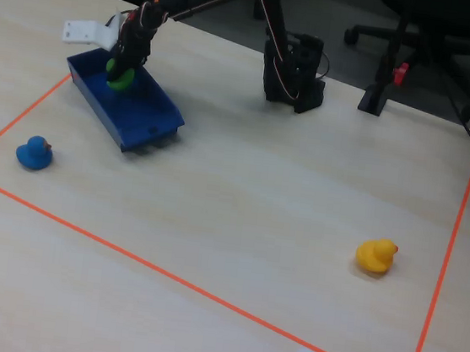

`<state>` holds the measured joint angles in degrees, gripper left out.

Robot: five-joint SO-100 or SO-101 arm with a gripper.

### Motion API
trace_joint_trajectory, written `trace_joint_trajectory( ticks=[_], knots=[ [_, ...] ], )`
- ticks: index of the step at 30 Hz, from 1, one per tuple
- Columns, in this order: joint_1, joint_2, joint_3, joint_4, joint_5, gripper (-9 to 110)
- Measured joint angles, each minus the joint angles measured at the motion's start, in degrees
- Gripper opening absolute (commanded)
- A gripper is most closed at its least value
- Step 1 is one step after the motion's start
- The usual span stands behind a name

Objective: Grasp green duck and put it into box.

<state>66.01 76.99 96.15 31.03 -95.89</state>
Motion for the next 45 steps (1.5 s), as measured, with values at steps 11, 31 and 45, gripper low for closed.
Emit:
trace_joint_trajectory(
  ticks=[11,31,45],
  knots=[
    [1.05,2.29,0.0,2.11,-2.55,21],
    [-31.38,32.26,-7.21,24.96,6.06,0],
    [-68.55,98.88,62.84,26.1,5.98,0]
  ],
)
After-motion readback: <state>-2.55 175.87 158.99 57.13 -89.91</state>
